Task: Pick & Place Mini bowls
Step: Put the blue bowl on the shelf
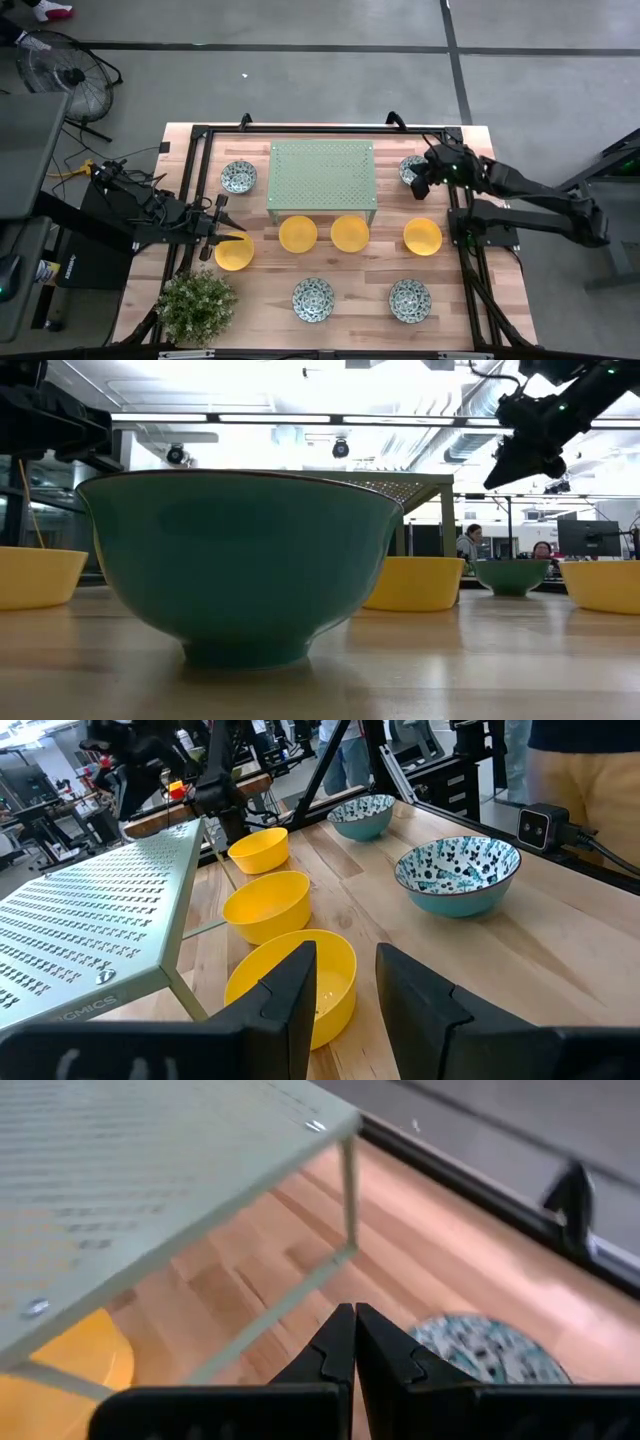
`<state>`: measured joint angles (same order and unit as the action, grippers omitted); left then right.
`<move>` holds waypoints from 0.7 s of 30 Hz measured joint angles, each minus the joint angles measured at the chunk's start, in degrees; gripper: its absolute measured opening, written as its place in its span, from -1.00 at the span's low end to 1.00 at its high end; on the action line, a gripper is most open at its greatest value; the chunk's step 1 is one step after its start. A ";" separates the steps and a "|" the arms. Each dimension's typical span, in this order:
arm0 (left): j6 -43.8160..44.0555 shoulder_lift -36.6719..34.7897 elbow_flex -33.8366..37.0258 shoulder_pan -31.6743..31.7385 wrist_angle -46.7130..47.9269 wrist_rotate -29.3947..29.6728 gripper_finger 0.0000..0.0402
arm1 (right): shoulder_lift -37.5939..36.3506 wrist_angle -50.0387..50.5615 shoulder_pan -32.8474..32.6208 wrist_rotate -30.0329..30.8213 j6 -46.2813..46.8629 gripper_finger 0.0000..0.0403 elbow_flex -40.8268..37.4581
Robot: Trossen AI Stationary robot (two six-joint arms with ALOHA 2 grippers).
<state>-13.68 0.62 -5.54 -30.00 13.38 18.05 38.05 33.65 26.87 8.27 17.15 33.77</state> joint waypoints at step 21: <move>0.01 0.00 0.00 0.00 0.01 0.01 -0.48 | 25.86 25.67 14.66 -2.66 16.54 -0.53 16.86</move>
<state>-13.67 0.62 -5.54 -30.00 13.39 18.06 63.92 59.31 41.53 5.61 33.69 50.63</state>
